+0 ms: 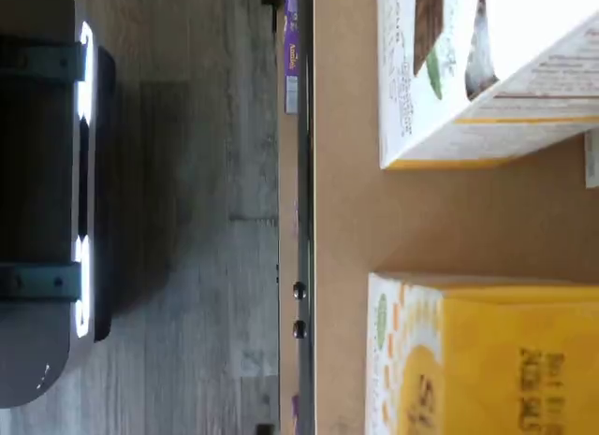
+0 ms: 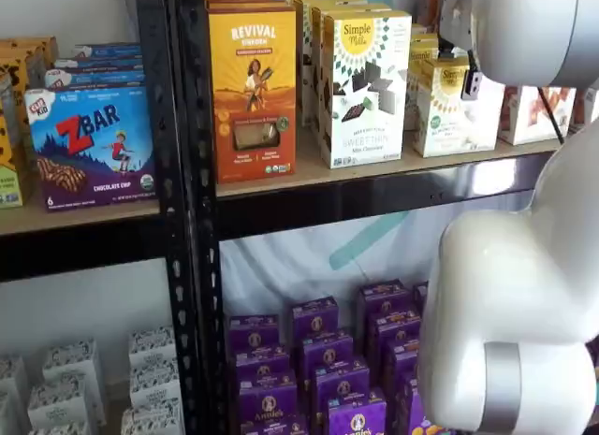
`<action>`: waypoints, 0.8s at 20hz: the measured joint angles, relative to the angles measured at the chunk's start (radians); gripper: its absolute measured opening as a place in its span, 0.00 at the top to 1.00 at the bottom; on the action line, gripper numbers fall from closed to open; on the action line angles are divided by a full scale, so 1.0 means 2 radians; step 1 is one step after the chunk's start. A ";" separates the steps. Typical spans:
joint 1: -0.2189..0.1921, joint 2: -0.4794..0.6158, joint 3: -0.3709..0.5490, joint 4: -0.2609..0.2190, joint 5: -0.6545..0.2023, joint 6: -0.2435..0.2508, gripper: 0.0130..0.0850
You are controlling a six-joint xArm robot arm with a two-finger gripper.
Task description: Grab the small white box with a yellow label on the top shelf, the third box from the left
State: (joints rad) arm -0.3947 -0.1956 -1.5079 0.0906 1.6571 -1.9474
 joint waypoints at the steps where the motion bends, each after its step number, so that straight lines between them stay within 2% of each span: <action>1: -0.001 0.000 0.000 0.001 0.000 -0.001 0.17; 4: -0.002 -0.001 0.000 0.003 0.000 -0.002 0.28; 9: -0.005 -0.002 0.000 0.006 0.001 -0.004 0.28; 10: -0.006 -0.002 0.000 0.008 -0.001 -0.005 0.33; 11: -0.007 -0.003 0.001 0.010 -0.002 -0.006 0.33; 13: -0.009 -0.004 0.001 0.012 -0.003 -0.007 0.44; 16: -0.009 -0.004 0.001 0.012 -0.002 -0.007 0.44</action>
State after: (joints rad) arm -0.4135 -0.2042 -1.5054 0.1155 1.6522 -1.9623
